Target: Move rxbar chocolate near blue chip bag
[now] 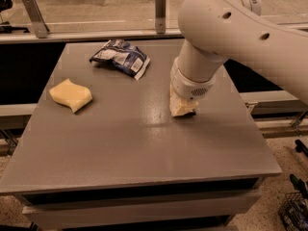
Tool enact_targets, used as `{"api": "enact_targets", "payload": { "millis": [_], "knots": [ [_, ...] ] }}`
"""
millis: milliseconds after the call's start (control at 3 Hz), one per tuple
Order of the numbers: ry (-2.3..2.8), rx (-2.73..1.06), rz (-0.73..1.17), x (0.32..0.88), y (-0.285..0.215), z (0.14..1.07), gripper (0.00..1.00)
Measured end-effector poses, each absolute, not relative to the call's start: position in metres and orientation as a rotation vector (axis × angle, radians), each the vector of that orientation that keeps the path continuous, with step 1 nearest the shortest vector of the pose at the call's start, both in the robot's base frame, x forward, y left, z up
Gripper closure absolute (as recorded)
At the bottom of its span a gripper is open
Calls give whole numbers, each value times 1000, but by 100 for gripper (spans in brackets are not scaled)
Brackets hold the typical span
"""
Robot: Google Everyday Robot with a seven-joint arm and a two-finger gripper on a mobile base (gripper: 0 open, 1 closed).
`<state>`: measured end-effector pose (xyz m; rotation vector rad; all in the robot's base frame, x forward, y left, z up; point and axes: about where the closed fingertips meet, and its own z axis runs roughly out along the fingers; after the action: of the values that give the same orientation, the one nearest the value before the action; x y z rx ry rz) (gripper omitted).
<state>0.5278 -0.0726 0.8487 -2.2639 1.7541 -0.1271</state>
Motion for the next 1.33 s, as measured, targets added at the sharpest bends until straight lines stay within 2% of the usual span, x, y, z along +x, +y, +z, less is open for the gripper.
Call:
{"api": "enact_targets", "payload": {
  "millis": [333,667,1000,1333],
  "knots": [
    [1741,-2263,-147,529,-76,851,100],
    [1740,-2263,-149,529,-77,851,100],
    [1735,-2289,-168,529,-72,852,97],
    [1747,-2302,-169,529,-73,852,79]
  ]
}}
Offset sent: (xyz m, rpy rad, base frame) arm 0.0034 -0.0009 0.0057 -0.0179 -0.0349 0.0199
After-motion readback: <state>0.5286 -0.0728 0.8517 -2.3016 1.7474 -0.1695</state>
